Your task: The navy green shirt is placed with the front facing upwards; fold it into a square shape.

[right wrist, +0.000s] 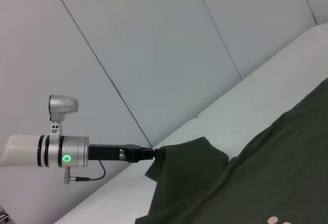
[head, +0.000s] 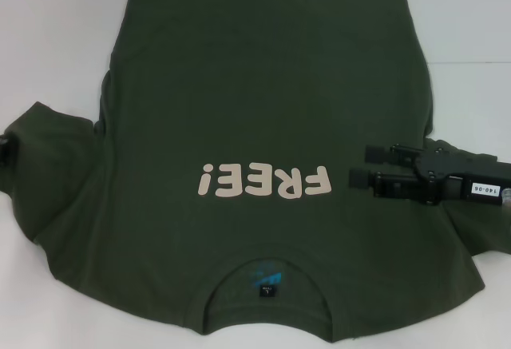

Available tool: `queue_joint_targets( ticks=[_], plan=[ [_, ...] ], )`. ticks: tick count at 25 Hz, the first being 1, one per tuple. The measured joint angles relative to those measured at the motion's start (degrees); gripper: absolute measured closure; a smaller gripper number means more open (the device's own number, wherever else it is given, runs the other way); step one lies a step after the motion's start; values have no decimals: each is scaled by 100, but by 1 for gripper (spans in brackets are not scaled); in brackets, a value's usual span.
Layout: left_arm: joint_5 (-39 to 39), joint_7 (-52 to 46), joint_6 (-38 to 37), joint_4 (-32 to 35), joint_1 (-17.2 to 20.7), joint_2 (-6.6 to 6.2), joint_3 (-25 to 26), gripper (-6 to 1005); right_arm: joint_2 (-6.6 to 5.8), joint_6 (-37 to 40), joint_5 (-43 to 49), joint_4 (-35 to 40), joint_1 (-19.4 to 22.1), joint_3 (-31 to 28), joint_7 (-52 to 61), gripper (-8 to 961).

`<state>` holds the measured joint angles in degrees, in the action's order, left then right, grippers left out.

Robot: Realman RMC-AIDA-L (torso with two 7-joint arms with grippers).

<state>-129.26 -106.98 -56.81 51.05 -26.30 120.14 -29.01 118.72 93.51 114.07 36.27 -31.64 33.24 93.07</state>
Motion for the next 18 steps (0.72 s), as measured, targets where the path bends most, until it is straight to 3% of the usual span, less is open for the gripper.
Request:
queue_joint_targets(
  ticks=[18],
  plan=[
    [-2,35,201,89,-76,-37,-26,976,25,-21,0,3,0,-47,-19,36]
  ],
)
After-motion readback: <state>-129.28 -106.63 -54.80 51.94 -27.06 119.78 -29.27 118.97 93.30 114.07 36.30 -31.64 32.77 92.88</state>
